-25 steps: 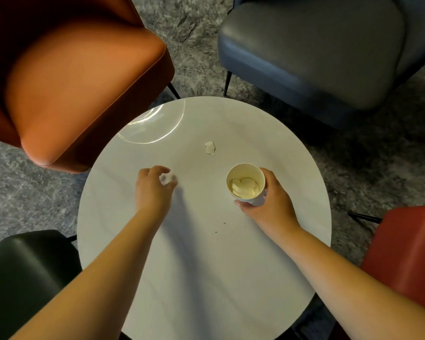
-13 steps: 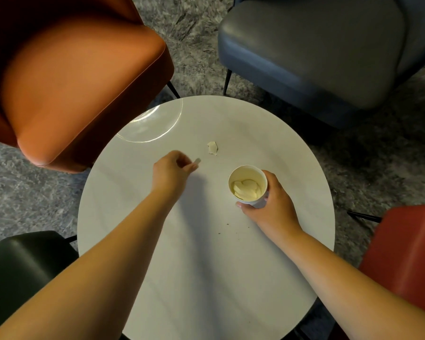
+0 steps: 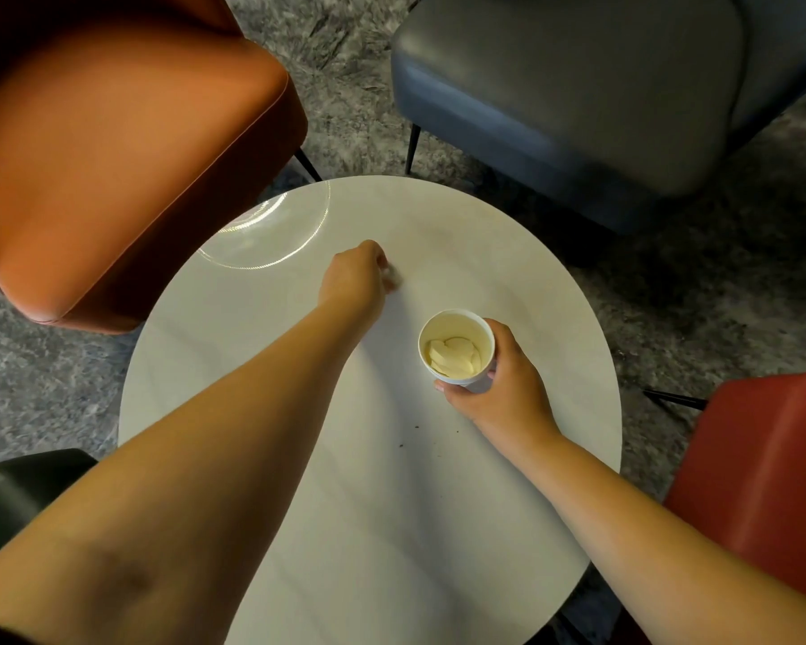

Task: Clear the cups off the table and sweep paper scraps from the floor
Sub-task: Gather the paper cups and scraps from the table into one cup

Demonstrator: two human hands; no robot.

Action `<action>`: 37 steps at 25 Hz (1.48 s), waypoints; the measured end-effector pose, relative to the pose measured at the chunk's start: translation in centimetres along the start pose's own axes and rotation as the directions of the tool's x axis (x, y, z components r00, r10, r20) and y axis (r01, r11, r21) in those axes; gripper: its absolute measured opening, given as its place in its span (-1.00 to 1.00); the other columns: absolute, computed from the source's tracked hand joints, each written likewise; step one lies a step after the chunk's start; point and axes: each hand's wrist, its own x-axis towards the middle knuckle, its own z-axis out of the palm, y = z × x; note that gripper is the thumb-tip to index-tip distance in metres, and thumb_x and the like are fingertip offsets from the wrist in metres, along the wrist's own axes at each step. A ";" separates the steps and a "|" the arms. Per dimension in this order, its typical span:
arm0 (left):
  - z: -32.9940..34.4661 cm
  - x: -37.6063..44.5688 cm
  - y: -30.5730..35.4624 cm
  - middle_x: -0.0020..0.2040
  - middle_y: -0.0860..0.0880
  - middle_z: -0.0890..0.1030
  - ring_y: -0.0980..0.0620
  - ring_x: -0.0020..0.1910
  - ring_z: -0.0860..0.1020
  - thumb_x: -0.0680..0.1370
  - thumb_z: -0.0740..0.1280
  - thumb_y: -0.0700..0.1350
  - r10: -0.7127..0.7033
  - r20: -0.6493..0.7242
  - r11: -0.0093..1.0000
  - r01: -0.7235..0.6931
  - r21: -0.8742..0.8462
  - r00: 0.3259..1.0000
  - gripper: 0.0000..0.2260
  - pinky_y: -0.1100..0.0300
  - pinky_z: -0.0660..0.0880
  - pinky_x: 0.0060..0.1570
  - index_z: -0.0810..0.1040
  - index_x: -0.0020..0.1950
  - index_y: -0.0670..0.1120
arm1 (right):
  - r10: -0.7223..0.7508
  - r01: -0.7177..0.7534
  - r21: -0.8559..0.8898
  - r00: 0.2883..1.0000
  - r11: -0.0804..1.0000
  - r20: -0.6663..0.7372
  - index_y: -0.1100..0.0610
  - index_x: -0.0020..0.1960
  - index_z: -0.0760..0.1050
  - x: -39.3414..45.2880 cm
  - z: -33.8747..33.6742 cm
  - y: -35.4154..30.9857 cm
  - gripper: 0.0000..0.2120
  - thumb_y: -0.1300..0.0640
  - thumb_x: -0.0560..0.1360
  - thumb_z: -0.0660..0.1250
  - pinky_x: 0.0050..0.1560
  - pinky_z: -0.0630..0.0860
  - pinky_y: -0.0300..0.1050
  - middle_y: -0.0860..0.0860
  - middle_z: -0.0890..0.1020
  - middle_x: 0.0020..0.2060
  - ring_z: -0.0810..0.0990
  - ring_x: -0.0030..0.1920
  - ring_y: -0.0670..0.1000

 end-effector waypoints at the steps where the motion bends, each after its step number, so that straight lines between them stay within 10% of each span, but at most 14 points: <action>1: 0.0 -0.1 -0.1 -0.10 -0.05 0.53 0.03 -0.23 0.49 0.52 0.36 -0.19 0.004 -0.012 1.000 -0.004 0.007 1.000 -0.90 0.27 0.32 -0.28 0.54 0.02 -0.08 | 0.001 -0.001 0.003 1.000 1.000 -0.004 0.01 0.28 0.39 0.0 0.0 0.0 -0.31 0.05 0.24 0.61 0.08 0.56 -0.13 -0.08 0.55 0.17 0.55 0.13 -0.03; 5: -1.2 -2.6 -0.1 -0.10 -0.06 0.53 0.02 -0.18 0.52 0.50 0.44 -0.17 0.032 -0.017 0.998 -0.033 -0.060 0.999 -0.91 0.32 0.33 -0.20 0.59 -0.05 -0.15 | -0.006 0.006 -0.004 1.000 1.000 0.003 0.00 0.29 0.38 0.1 -0.2 0.1 -0.31 0.02 0.24 0.61 0.08 0.57 -0.12 -0.07 0.54 0.17 0.55 0.13 -0.03; 9: -2.6 -8.6 3.0 -0.29 0.04 0.61 0.16 -0.38 0.54 0.45 0.50 -0.11 0.049 -0.064 0.863 -0.074 -0.500 0.997 -0.85 0.37 0.43 -0.36 0.54 -0.22 0.01 | -0.017 0.017 -0.029 1.000 0.999 0.020 -0.02 0.29 0.36 0.3 -0.4 0.4 -0.29 -0.03 0.24 0.60 0.02 0.53 -0.25 -0.08 0.53 0.19 0.52 0.13 -0.06; 14: -3.5 -12.8 5.6 -0.12 0.18 0.61 0.18 -0.23 0.55 0.44 0.49 -0.08 0.228 0.056 0.934 -0.202 -0.296 0.972 -0.82 0.50 0.42 -0.25 0.61 0.01 0.05 | 0.002 -0.002 0.003 0.999 1.000 0.053 -0.09 0.32 0.32 -0.1 -1.1 0.1 -0.28 -0.06 0.26 0.59 -0.04 0.48 -0.35 -0.10 0.51 0.22 0.52 0.11 -0.10; 20: -6.1 -15.5 5.2 -0.13 0.10 0.67 0.18 -0.34 0.59 0.58 0.31 -0.13 0.002 -0.132 0.892 -0.062 -0.448 0.991 -0.89 0.28 0.49 -0.28 0.62 -0.02 0.05 | -0.067 0.066 0.017 0.997 0.998 0.041 -0.03 0.28 0.36 -2.5 -5.4 -0.9 -0.32 0.03 0.25 0.60 -0.03 0.47 -0.30 -0.11 0.54 0.14 0.54 0.10 -0.07; 26: -5.3 -21.0 3.1 -0.09 -0.01 0.67 -0.01 -0.19 0.62 0.56 0.27 -0.19 -0.094 0.083 0.984 0.106 -0.145 0.992 -0.84 0.14 0.53 -0.12 0.60 -0.09 0.04 | 0.007 -0.009 -0.021 0.997 1.000 -0.076 0.04 0.29 0.38 -7.4 -13.4 -1.0 -0.31 0.07 0.25 0.60 -0.01 0.53 -0.14 -0.02 0.58 0.11 0.57 0.10 0.03; 37: -2.8 -22.4 15.3 0.09 -0.01 0.60 -0.04 0.04 0.56 0.59 0.22 -0.12 0.234 0.206 0.940 -0.275 0.202 0.950 -0.82 0.16 0.44 -0.01 0.58 0.10 0.01 | 0.239 -0.189 0.161 0.885 0.969 -0.401 0.05 0.30 0.38 -12.3 -26.8 1.4 -0.25 0.06 0.20 0.64 0.09 0.56 0.01 0.00 0.58 0.14 0.57 0.13 0.06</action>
